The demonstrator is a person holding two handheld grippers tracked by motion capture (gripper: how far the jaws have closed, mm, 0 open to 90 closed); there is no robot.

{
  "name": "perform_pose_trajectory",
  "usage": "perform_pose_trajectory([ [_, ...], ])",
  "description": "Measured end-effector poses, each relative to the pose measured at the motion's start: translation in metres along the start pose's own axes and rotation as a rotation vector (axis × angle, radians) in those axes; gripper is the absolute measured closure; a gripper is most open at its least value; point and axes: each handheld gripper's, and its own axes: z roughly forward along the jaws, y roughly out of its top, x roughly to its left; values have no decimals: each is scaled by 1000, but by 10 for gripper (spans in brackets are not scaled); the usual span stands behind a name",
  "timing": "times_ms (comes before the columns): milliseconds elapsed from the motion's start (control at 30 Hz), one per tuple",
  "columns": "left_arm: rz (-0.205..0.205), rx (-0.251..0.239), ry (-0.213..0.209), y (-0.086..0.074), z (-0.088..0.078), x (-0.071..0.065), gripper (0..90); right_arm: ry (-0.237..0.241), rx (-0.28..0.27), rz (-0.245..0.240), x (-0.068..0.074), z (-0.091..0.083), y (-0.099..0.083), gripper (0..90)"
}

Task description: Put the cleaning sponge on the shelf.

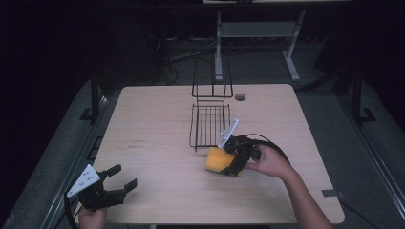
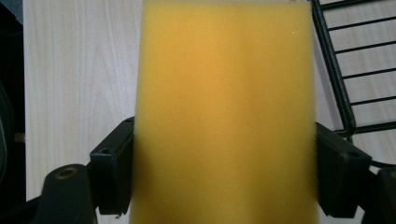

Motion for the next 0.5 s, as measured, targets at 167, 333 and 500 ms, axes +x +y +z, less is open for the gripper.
perform_pose_trajectory([
  [167, 0, -3, 0, 0, 0, 0, 140, 0, 10, -9, -3, 0, 6, 215],
  [333, -1, -5, -1, 0, 0, 0, 140, 9, 10, -8, -4, 2, 7, 215],
  [500, 2, -3, -2, 1, 0, -1, 141, 13, 10, -4, -6, 3, 6, 216],
])
